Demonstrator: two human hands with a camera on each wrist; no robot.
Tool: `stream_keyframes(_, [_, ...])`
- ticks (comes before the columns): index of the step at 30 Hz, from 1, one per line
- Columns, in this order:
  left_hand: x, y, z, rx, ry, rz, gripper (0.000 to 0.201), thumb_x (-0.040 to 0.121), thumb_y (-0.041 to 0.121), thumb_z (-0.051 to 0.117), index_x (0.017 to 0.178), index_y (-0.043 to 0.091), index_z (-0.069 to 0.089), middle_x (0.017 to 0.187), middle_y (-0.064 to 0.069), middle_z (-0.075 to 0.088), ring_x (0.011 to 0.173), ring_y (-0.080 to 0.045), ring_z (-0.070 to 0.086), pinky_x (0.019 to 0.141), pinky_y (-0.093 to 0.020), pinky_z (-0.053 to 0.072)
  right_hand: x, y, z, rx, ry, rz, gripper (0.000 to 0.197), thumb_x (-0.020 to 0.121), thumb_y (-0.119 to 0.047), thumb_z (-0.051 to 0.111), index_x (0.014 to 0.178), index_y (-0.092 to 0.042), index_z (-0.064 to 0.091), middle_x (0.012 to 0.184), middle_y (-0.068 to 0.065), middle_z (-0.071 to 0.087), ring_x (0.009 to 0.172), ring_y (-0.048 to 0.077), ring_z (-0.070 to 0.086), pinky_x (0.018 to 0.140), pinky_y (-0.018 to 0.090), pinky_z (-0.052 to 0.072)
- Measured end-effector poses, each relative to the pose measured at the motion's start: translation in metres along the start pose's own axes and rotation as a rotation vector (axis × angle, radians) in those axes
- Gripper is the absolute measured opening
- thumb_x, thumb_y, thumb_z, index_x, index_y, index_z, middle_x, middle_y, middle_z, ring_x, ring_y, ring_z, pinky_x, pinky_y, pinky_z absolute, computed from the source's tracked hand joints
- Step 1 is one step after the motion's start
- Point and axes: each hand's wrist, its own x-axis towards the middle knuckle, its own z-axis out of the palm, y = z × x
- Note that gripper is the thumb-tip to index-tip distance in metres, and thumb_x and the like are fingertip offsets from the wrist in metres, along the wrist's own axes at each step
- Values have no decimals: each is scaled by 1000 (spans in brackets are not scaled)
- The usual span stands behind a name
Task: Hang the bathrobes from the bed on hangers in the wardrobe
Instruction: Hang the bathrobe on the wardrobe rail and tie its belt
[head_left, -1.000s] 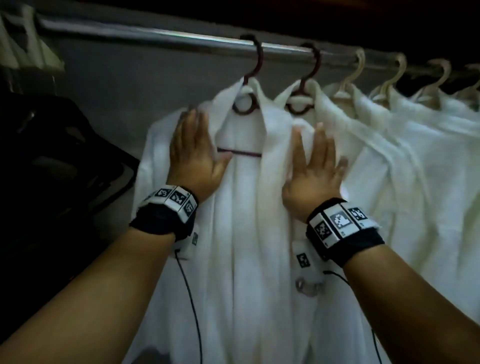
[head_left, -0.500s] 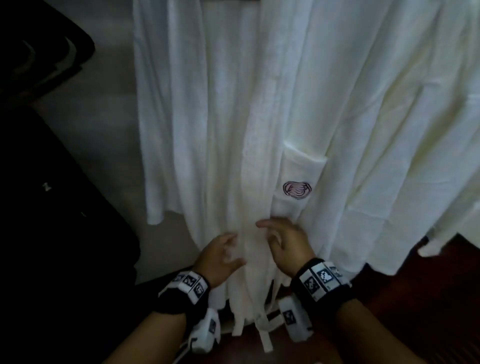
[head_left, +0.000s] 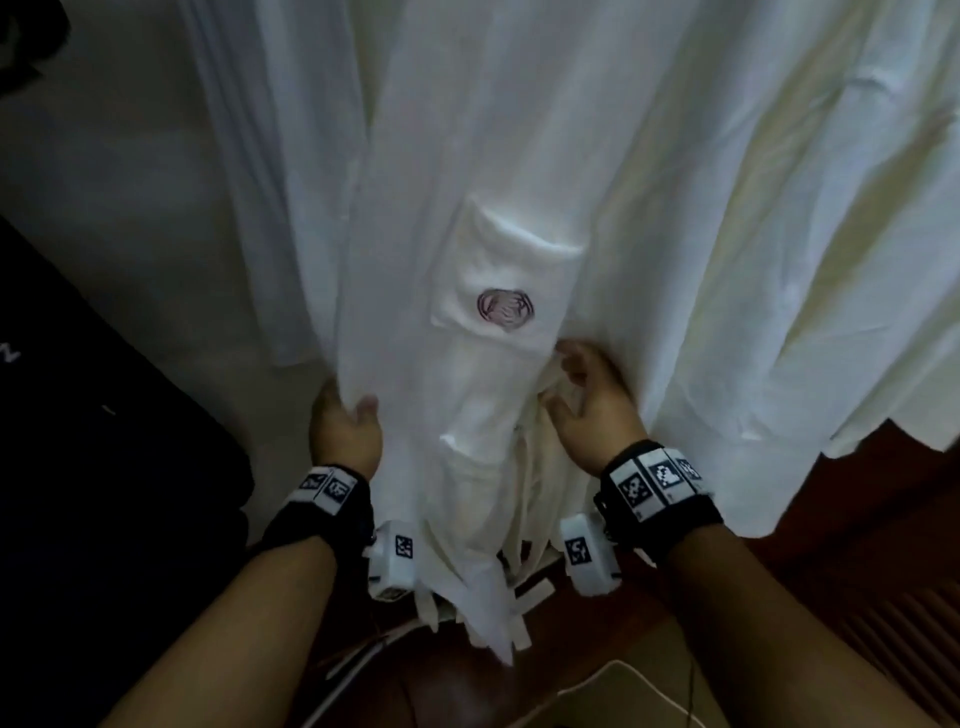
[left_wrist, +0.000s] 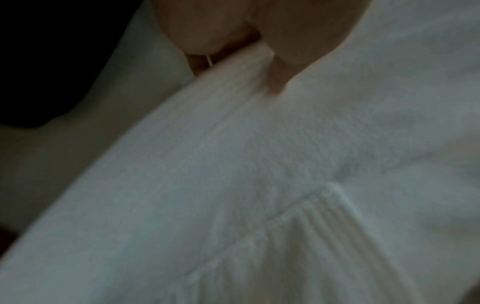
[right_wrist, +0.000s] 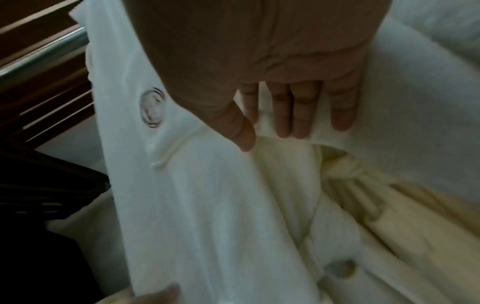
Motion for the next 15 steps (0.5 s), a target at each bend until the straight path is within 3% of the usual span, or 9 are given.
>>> stream_keyframes(2, [-4,0,1,46,111,92,25,82,13,71,98,4,54,95,-19,61,84,-34,61,79,-39,49,-2,0,8,-34,-49,46,39,85,-26,63,122,-21,53,114,-2,62,104,18,59,89,27,46])
stream_keyframes(4, [-22,10,1,47,138,125,26,82,15,70,74,14,45,66,-12,53,61,-30,52,64,-37,47,-3,4,18,-188,-181,20,39,82,-41,53,116,-21,58,116,3,65,107,24,60,87,23,42])
stream_keyframes(6, [-46,11,1,83,-47,246,33,82,28,61,62,19,36,53,-3,43,52,-30,45,57,-35,46,-7,2,27,-255,-283,-24,53,83,-47,36,120,-17,60,124,8,63,115,27,57,90,18,35])
stream_keyframes(8, [-75,10,-2,-18,-367,349,11,77,35,55,76,27,47,70,6,56,65,-17,58,65,-35,53,-13,-9,28,-261,-250,-146,61,90,-46,24,118,-8,62,121,15,64,113,28,60,94,18,35])
stream_keyframes(9, [-87,10,-3,-12,-497,409,22,76,36,58,97,34,51,95,14,60,87,-9,61,78,-34,54,-13,-13,31,-255,-196,-221,62,95,-45,20,114,-5,64,116,18,66,105,26,64,94,20,38])
stream_keyframes(11, [-105,7,2,122,-643,522,86,71,46,72,141,25,27,144,8,33,132,-6,37,107,-25,37,-13,-24,31,-243,-145,-226,64,101,-49,19,117,-5,63,116,16,66,97,19,66,95,20,43])
stream_keyframes(12, [-110,8,6,184,-619,542,106,66,51,77,146,16,17,149,3,22,138,-7,27,111,-21,30,-14,-25,34,-255,-177,-233,72,98,-57,15,124,-6,59,123,14,63,107,20,63,103,21,39])
stream_keyframes(13, [-112,14,9,186,-554,492,106,64,49,79,143,13,20,146,0,25,136,-8,30,107,-18,31,-14,-21,39,-251,-249,-252,76,92,-64,16,128,-9,56,128,11,60,117,21,58,108,22,36])
stream_keyframes(15, [-103,23,13,60,-379,316,59,75,22,74,123,13,41,121,-1,50,115,-20,54,84,-16,39,-13,-13,41,-70,-276,-95,60,80,-63,48,117,-18,57,117,3,65,107,18,62,98,23,46])
